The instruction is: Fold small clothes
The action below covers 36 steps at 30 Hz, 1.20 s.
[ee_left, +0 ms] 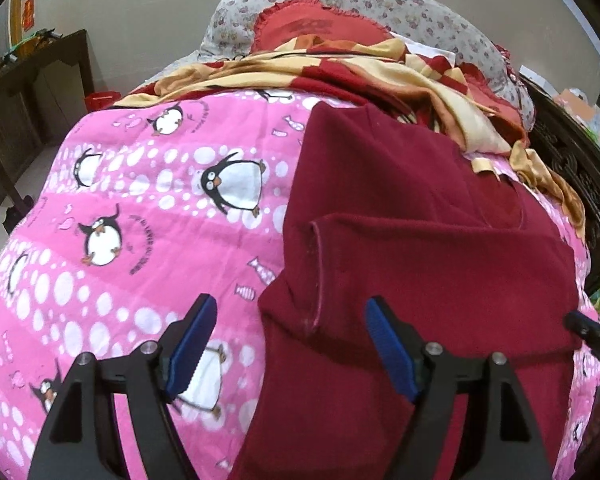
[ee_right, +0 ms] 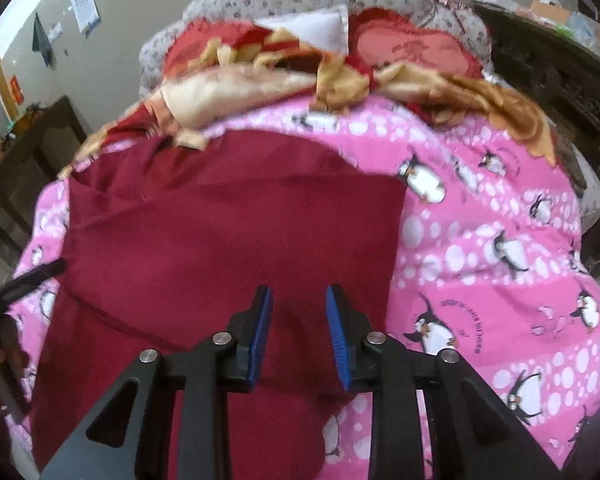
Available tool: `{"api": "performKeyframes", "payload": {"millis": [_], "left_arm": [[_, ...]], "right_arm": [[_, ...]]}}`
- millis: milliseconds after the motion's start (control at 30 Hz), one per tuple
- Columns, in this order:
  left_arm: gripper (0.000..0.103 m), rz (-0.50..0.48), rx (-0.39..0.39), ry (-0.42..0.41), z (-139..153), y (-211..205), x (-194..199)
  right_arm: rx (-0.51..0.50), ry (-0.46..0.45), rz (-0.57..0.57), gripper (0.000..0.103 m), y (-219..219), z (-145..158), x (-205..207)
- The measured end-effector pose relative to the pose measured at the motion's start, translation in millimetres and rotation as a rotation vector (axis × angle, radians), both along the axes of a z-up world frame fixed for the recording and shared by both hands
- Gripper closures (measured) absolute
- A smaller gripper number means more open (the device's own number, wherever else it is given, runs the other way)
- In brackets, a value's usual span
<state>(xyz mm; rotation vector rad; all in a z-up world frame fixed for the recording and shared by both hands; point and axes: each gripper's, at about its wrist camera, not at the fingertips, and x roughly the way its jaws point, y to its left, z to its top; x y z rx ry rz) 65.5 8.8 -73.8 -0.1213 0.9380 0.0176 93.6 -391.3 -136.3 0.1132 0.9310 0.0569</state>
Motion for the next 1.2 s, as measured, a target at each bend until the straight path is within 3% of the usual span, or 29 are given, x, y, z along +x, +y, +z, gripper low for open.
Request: {"api": "performKeyframes", "payload": {"millis": [300, 600, 867, 1200], "left_arm": [[0.022, -0.034, 0.036, -0.029, 13.2, -2.7, -24.6], [0.022, -0.044, 0.031, -0.022, 13.9, -4.4, -38.1], [0.022, -0.043, 0.019, -0.002, 10.7, -6.2, -39.1], [0.022, -0.044, 0.006, 0.034, 2.6, -2.9, -43.3]], "right_arm": [[0.043, -0.024, -0.036, 0.067, -15.4, 20.0, -38.0], [0.083, 0.006, -0.077, 0.065, -41.6, 18.4, -79.3], [0.105, -0.003, -0.113, 0.065, -40.8, 15.3, -77.5], [0.081, -0.018, -0.053, 0.065, -13.4, 18.4, -54.8]]}}
